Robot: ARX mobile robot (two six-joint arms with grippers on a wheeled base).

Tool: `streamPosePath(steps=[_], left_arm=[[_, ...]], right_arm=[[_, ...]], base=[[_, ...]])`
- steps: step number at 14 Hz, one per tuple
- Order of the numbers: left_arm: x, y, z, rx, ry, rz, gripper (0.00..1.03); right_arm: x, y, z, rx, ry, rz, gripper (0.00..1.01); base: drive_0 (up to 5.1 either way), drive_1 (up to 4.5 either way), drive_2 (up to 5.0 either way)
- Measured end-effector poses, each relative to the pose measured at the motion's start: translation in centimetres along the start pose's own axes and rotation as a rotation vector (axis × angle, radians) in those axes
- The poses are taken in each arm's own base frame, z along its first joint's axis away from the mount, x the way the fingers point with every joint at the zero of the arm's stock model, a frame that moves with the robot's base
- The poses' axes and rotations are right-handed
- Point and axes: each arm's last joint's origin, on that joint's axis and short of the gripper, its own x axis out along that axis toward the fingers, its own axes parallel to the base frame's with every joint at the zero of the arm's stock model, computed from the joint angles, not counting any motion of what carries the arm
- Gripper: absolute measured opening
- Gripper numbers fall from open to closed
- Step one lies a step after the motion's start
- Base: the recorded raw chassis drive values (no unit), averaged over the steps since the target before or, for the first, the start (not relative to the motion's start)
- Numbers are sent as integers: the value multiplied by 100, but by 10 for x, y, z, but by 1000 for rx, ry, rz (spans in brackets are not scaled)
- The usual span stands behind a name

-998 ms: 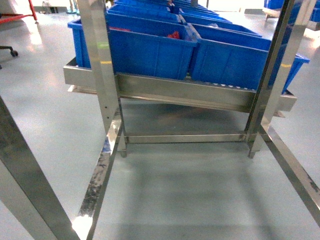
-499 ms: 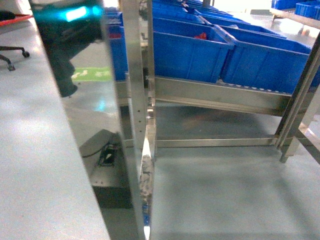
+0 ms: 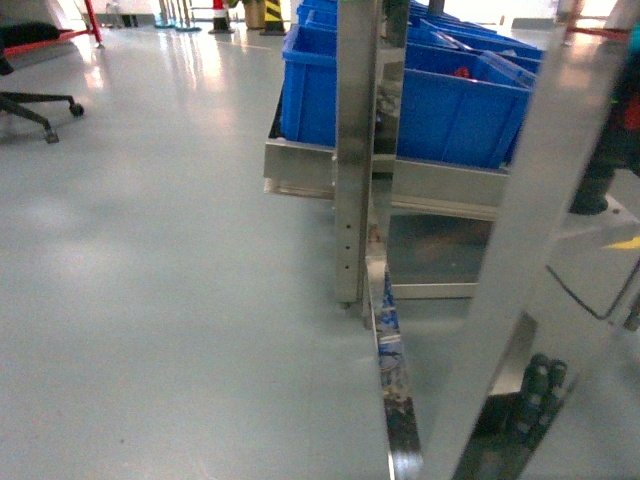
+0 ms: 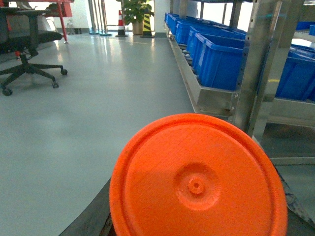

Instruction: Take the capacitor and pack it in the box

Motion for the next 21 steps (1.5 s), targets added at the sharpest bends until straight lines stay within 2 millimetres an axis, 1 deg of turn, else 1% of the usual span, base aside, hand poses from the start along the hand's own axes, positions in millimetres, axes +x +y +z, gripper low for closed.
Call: streamPosePath(steps=[9,21], left_arm=[[0,0,0,0,0,0,44],[0,0,0,0,-1,-1,44]], right_arm=[[0,0,0,0,0,0,98],[0,0,0,0,0,0,98]], base=[[-480,173,322],[-502,243,243]])
